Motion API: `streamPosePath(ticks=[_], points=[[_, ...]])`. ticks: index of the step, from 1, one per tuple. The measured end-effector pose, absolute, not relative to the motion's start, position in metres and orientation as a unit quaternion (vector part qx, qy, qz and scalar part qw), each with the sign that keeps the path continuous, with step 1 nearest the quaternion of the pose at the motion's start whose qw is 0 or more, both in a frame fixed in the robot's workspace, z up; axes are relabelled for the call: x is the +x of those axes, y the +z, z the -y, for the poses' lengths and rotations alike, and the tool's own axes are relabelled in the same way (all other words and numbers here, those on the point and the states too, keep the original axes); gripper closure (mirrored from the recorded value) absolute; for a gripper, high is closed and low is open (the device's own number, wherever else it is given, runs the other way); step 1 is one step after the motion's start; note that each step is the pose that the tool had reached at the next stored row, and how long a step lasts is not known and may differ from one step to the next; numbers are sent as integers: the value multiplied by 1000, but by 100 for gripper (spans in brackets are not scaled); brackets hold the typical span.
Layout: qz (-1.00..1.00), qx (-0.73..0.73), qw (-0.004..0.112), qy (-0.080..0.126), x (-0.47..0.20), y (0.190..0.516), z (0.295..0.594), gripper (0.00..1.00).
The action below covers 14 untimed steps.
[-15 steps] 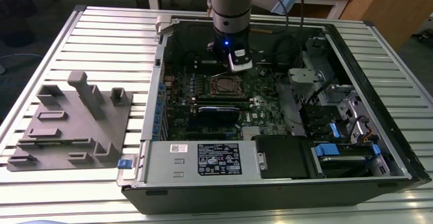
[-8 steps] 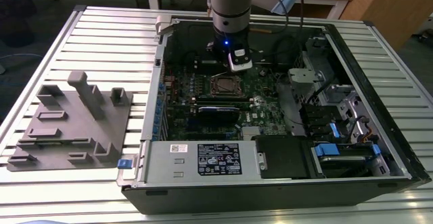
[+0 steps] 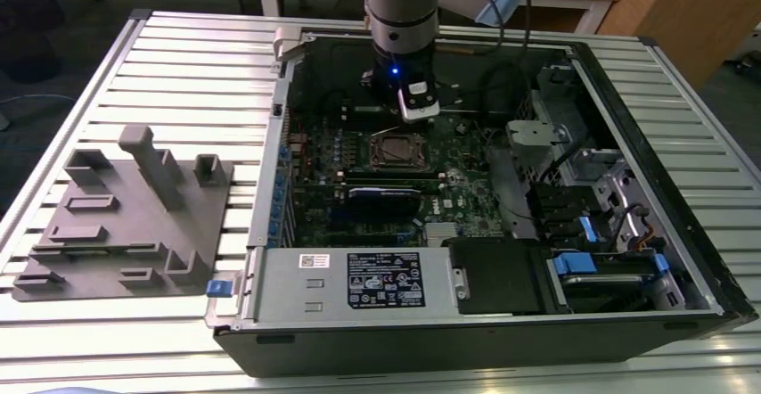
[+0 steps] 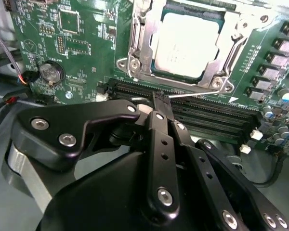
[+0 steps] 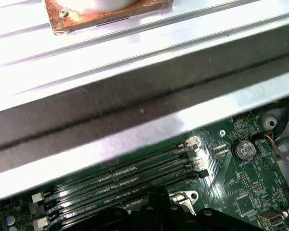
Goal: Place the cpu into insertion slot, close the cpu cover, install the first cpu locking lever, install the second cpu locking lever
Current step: 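Install the first cpu locking lever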
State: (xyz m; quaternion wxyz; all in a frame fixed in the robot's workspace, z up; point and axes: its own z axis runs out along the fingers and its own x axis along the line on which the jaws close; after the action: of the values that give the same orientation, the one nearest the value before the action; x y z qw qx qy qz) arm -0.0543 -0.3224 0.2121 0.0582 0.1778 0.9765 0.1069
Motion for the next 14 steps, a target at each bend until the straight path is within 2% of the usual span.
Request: streamPosePath(ticks=[14], points=[[-976, 178, 59, 107, -54, 211, 318, 89]])
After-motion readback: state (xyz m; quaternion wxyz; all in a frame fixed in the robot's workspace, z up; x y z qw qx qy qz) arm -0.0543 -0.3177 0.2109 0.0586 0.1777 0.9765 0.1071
